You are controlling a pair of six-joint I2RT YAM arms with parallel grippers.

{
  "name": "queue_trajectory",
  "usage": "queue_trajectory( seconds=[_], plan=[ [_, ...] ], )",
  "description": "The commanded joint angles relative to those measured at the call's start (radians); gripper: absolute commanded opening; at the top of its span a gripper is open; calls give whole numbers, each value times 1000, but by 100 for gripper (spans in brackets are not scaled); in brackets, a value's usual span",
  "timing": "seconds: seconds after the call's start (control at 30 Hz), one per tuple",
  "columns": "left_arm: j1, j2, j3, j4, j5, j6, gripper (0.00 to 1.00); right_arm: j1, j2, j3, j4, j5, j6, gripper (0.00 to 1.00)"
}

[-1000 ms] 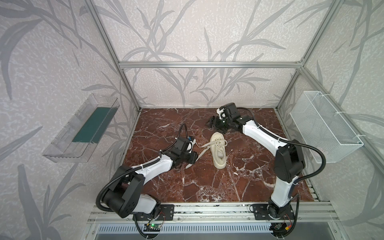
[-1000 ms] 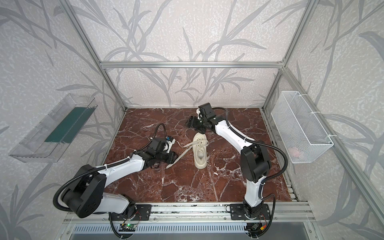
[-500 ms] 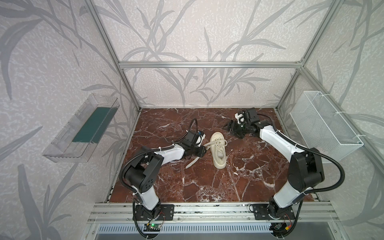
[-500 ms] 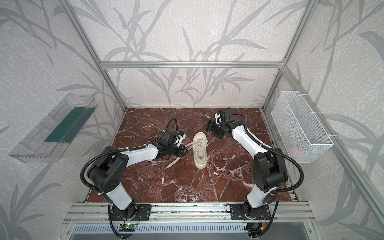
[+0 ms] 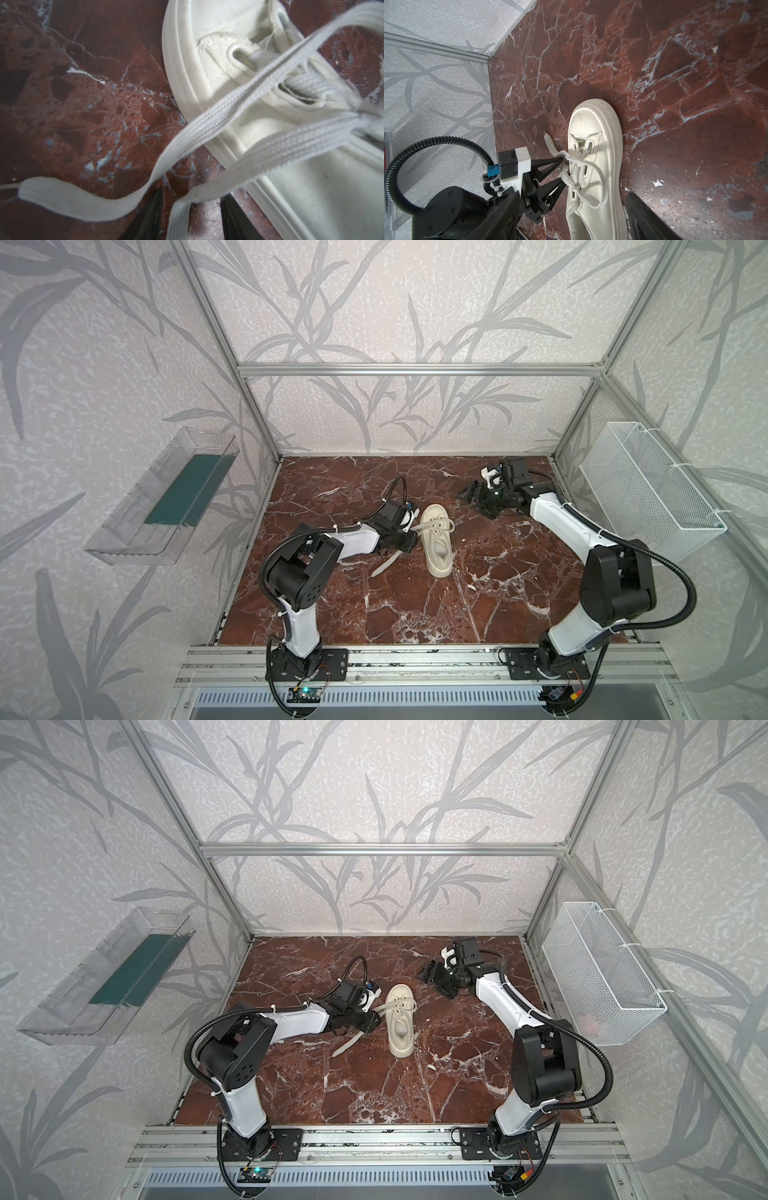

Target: Tie the shoes

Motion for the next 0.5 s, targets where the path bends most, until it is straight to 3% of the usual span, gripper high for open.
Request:
queue_trajectory(
  seconds=[0.0, 0.17, 0.23, 0.37, 0.47],
  plan=[
    [-17, 18, 25, -14, -50, 59, 48, -9, -46, -13, -8, -23, -18, 80],
    [-42, 46, 28, -14, -91, 88, 43, -18, -57, -17, -20, -24, -17, 79],
    [-46, 49, 32, -24, -102, 92, 34, -21, -62, -22, -23, -24, -18, 79],
    [-48, 28, 36, -57, -118, 89, 6, -30, -72, -39, -27, -28, -49, 79],
    [-48, -19, 22, -61, -114, 86, 0, -34, -80, -68, -22, -31, -54, 79]
  ],
)
